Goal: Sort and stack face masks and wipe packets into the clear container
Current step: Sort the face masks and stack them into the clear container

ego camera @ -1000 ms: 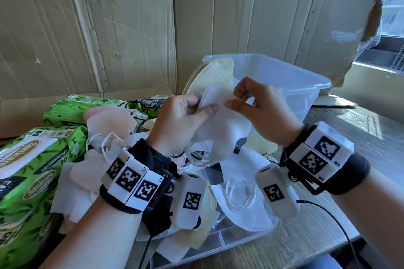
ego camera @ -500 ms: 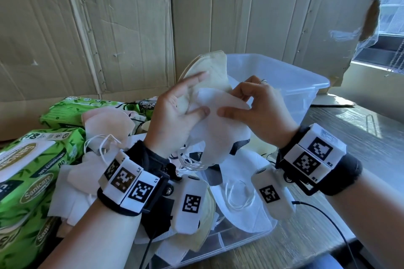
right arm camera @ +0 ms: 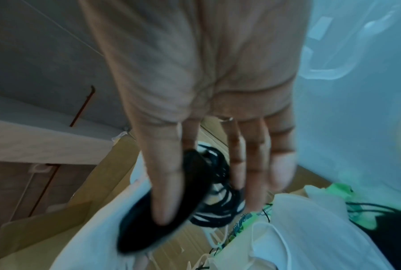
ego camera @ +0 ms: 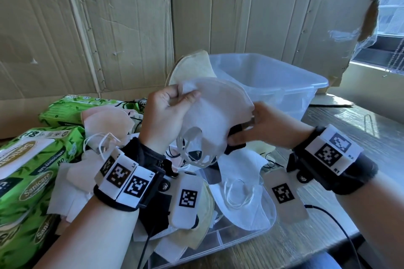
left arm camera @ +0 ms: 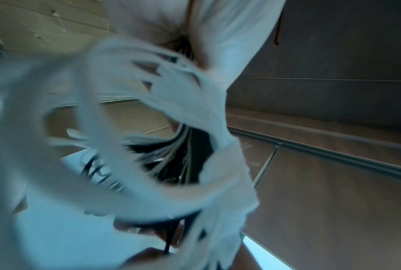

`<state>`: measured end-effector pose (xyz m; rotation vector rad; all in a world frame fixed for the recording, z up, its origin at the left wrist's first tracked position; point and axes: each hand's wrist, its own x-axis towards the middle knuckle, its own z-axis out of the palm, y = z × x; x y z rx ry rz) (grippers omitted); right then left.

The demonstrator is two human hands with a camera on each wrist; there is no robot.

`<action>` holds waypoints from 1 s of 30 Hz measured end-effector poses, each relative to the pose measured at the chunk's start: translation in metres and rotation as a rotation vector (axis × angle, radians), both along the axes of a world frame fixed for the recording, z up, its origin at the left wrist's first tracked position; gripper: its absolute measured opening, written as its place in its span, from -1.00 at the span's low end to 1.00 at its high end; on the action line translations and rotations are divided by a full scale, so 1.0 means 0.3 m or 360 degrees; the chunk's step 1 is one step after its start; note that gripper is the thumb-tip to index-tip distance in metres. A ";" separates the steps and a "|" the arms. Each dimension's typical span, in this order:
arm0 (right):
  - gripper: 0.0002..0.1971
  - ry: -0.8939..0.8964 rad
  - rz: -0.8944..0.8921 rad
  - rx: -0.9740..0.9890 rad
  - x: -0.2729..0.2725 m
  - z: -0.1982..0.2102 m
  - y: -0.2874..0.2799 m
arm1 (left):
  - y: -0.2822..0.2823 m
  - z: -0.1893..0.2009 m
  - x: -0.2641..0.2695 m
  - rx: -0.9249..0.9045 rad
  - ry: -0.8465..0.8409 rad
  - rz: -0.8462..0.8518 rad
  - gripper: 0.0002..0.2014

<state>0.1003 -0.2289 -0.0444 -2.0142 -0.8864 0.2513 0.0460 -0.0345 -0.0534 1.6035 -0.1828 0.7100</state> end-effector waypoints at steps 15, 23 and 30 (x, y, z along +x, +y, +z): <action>-0.66 -0.0260 -0.0736 0.0562 0.074 0.041 -0.019 | 0.056 -0.016 0.034 0.0150 -0.0089 0.0634 -0.71; -0.78 -0.0429 -0.0656 0.0943 0.009 0.118 -0.009 | 0.041 -0.024 0.024 0.0393 -0.0072 0.0538 -0.66; -0.75 -0.0164 -0.0007 0.0607 -0.044 0.051 0.105 | -0.018 0.000 -0.017 0.0244 0.0074 -0.0188 -0.75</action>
